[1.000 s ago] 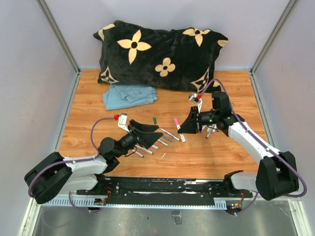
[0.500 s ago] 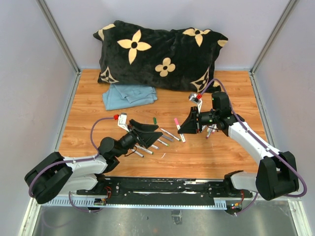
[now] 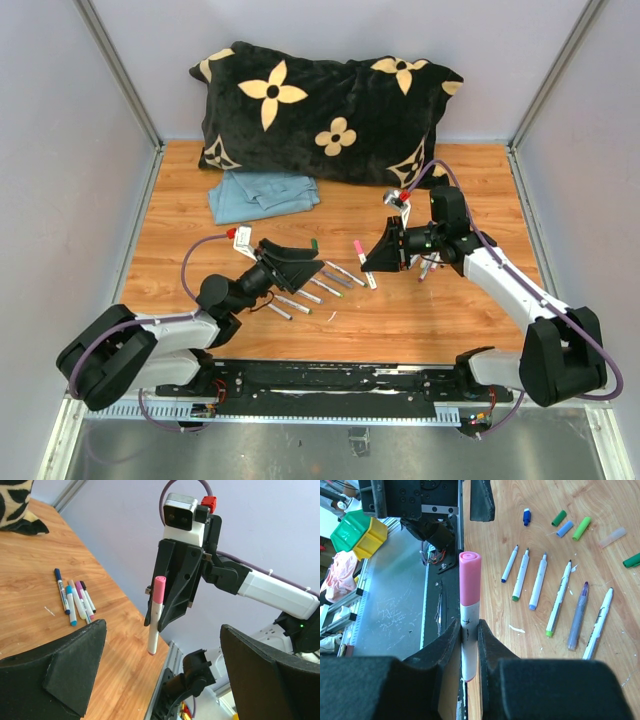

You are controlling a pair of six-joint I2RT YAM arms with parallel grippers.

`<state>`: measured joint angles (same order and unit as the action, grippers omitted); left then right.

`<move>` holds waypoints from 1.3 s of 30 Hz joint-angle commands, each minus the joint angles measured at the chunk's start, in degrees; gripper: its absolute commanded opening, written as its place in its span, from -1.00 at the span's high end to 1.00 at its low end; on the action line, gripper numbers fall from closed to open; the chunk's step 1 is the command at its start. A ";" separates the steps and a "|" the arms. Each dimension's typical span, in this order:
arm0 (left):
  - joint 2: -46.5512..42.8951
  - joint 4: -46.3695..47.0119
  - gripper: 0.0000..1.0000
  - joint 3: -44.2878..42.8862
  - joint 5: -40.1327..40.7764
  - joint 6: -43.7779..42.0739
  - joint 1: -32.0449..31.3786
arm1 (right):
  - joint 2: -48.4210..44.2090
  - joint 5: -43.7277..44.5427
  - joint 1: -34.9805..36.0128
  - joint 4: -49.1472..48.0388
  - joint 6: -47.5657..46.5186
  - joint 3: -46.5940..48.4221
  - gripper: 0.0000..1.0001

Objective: Open the pen caps
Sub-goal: Open the pen cap from the pen.

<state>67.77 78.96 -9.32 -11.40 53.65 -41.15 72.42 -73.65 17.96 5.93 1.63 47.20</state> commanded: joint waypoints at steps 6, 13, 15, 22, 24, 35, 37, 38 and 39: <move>2.28 6.37 -0.99 -0.80 -6.71 5.59 4.84 | 1.24 -2.10 -0.46 0.14 -0.55 2.17 0.86; 0.54 -1.71 -0.99 -3.62 -8.25 3.10 4.85 | 0.77 -2.11 -0.42 0.26 -0.66 2.09 0.85; -0.19 -2.26 -0.99 -3.61 -7.97 2.91 4.85 | 0.52 -2.20 -0.38 0.14 -0.68 2.20 0.83; -1.60 -3.08 -0.99 -4.59 -7.74 1.70 4.07 | 1.83 -3.17 -0.02 0.22 -0.31 2.47 0.83; -1.66 -2.48 -0.99 -4.57 -6.69 1.20 3.49 | 2.03 -3.24 0.14 0.23 -0.31 2.47 0.83; -0.08 -2.67 -0.98 -7.35 -2.19 -3.67 0.92 | 3.51 -3.93 0.92 0.26 -0.22 2.80 0.83; 1.71 -1.53 -0.98 -8.38 -2.45 -3.69 0.76 | 3.73 -4.03 1.10 0.27 -0.22 2.81 0.83; 2.54 -1.00 -0.97 -8.93 -2.67 -3.64 0.68 | 3.85 -4.11 1.18 0.27 -0.22 2.84 0.83; 3.41 -0.22 -0.96 -9.66 -2.81 -3.64 0.52 | 3.87 -4.13 1.20 0.27 -0.20 2.84 0.83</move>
<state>68.69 76.03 -16.23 -14.81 51.96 -39.92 75.90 -75.77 18.31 5.91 1.63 48.29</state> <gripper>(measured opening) 0.987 0.166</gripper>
